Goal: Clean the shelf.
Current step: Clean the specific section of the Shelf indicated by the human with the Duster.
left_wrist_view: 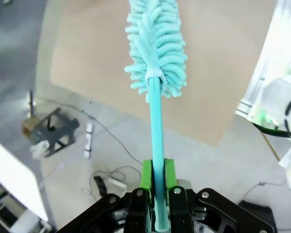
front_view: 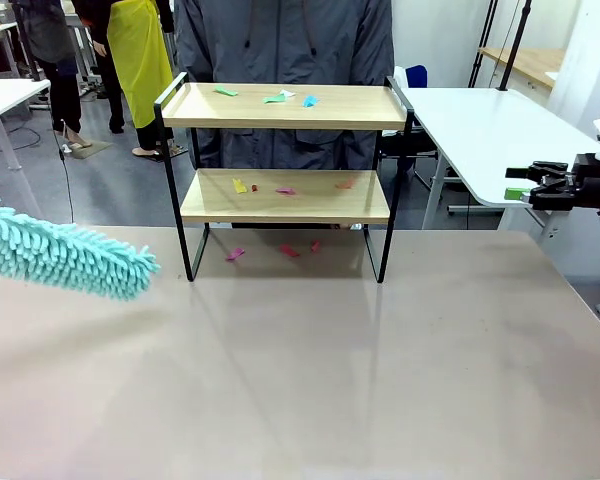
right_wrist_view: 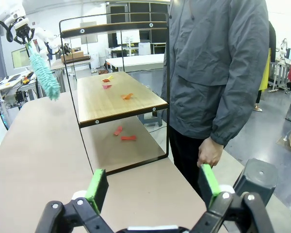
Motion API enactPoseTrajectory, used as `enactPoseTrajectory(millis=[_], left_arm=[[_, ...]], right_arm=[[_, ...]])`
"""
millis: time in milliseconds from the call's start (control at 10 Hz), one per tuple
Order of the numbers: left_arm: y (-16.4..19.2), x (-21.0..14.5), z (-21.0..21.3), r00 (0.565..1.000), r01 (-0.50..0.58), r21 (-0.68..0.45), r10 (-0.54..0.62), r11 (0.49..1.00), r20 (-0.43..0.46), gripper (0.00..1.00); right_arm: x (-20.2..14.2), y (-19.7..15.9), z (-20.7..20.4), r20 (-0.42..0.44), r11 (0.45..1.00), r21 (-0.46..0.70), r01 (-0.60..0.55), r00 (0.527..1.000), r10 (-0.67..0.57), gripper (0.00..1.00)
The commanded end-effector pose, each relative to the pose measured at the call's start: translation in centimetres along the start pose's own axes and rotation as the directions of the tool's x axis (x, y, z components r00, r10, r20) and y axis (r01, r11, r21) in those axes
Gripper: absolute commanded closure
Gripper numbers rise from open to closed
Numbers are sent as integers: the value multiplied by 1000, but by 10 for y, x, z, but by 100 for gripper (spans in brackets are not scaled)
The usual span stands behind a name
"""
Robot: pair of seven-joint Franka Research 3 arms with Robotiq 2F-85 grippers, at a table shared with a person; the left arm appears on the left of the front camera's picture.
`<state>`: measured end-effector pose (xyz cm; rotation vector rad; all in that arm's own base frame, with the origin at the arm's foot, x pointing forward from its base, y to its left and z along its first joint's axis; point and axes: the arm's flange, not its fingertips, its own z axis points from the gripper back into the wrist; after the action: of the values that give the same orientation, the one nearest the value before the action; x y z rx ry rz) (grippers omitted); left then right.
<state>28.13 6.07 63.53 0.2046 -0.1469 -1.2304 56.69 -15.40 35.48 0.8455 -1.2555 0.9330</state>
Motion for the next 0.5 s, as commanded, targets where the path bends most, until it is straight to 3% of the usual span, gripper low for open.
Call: enactPoseTrajectory(millis=[0,400], left_arm=[[3,9,9,994,109,-57,-109,992,10,87],[4,30,7,975,216,-73,-211,974,70,87]], right_arm=[[2,0,-2,2,1000,2,-4,1000,4,0],[2,0,-2,2,1000,2,-4,1000,4,0]])
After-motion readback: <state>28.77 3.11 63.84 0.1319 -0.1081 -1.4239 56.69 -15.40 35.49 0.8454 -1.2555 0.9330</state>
